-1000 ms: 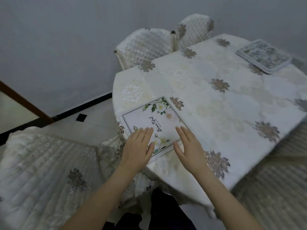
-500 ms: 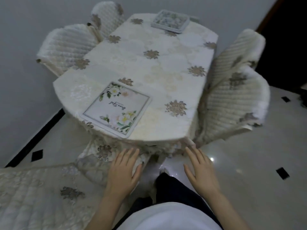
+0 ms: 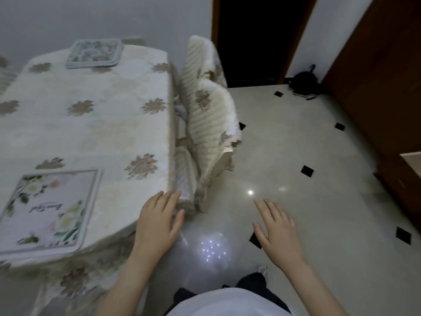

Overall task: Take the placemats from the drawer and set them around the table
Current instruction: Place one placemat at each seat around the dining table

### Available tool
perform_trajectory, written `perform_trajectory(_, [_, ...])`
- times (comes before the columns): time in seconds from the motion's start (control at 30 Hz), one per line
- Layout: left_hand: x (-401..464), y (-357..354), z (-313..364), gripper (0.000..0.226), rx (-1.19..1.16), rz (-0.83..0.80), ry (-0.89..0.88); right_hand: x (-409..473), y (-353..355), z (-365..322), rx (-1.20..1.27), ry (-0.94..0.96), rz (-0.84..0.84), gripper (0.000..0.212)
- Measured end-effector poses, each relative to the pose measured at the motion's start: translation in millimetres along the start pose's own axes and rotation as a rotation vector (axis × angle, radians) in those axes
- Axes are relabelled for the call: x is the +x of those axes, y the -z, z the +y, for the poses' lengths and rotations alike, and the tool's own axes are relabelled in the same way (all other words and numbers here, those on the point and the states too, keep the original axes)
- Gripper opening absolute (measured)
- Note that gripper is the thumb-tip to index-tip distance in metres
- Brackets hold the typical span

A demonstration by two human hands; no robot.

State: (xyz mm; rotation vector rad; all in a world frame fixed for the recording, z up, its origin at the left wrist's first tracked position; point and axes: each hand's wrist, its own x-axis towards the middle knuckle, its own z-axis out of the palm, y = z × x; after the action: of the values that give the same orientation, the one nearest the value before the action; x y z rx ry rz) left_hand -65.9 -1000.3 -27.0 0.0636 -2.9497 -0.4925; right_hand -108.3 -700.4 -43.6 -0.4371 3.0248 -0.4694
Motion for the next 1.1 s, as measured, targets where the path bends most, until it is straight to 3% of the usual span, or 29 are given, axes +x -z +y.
perform_trajectory(0.3, [92, -96, 172, 0.052, -0.045, -0.147, -0.161, 12, 50, 169, 0.050, -0.192, 0.013, 0.059])
perform_trajectory(0.47, [146, -118, 238, 0.052, -0.045, -0.205, -0.230, 47, 78, 228, 0.078, -0.228, 0.027, 0.057])
perform_trajectory(0.7, [255, -135, 250, 0.052, -0.060, -0.162, -0.205, 146, 87, 267, 0.091, -0.198, 0.012, 0.056])
perform_trajectory(1.1, [494, -142, 201, 0.055, -0.088, -0.082, -0.128, 412, 110, 279, 0.120, -0.131, 0.051, 0.059])
